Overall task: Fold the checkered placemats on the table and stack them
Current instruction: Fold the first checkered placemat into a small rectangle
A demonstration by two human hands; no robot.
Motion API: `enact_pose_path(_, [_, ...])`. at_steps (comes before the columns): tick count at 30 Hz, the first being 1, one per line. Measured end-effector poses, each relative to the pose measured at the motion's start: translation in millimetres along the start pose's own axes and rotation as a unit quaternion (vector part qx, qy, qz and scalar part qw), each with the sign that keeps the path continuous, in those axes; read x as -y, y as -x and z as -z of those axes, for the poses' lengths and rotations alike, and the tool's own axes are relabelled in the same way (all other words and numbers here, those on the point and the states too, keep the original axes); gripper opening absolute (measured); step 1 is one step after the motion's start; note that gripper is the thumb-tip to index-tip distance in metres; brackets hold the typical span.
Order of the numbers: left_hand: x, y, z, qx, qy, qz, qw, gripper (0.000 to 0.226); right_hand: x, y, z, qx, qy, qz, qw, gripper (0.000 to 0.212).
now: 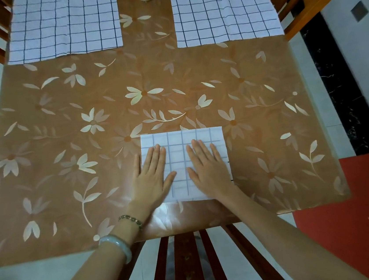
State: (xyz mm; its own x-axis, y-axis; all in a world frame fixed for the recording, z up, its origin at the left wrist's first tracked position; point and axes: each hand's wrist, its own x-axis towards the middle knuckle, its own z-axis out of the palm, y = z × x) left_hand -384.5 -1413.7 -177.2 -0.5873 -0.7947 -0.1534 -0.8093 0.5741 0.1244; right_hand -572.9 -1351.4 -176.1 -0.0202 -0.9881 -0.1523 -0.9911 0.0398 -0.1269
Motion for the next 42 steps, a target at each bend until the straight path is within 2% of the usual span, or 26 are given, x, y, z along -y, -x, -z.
enact_pose_path(4, [19,8,4,0.006,-0.008,0.049,0.999,0.072,-41,16,5,0.003,0.01,-0.06,0.998,0.062])
enact_pose_path(8, [27,16,7,0.001,0.026,0.103,0.994,0.076,-59,23,14,0.001,0.027,-0.067,0.997,0.064])
enact_pose_path(11, [11,14,23,-0.053,0.15,0.178,0.971,0.079,-42,10,31,-0.064,-0.054,-0.08,0.993,0.063])
enact_pose_path(14, [-8,9,40,-0.091,0.235,0.248,0.935,0.079,-7,-5,44,-0.131,-0.151,-0.05,0.979,0.048])
enact_pose_path(18, [-17,2,40,-0.067,0.231,0.301,0.923,0.075,19,-14,38,-0.079,-0.168,-0.027,0.982,0.039])
enact_pose_path(21, [-17,0,40,-0.06,0.245,0.307,0.917,0.072,18,-14,31,-0.045,-0.148,-0.04,0.987,0.046])
enact_pose_path(25, [-17,-4,44,-0.057,0.316,0.312,0.894,0.065,14,-14,28,-0.026,-0.138,-0.035,0.989,0.051])
enact_pose_path(27, [-18,-3,47,-0.072,0.364,0.276,0.887,0.068,12,-15,29,-0.009,-0.147,-0.036,0.988,0.053])
enact_pose_path(29, [-17,1,50,-0.079,0.392,0.213,0.891,0.069,9,-15,29,0.004,-0.15,-0.031,0.988,0.057])
enact_pose_path(32, [-5,7,49,-0.043,0.379,0.155,0.911,0.059,5,-18,34,0.041,-0.151,-0.014,0.988,0.065])
enact_pose_path(37, [22,19,55,-0.019,0.377,0.158,0.913,0.064,20,-29,43,0.096,-0.13,0.043,0.986,0.071])
enact_pose_path(42, [60,34,60,-0.015,0.358,0.17,0.918,0.067,59,-43,42,0.105,-0.125,0.055,0.985,0.075])
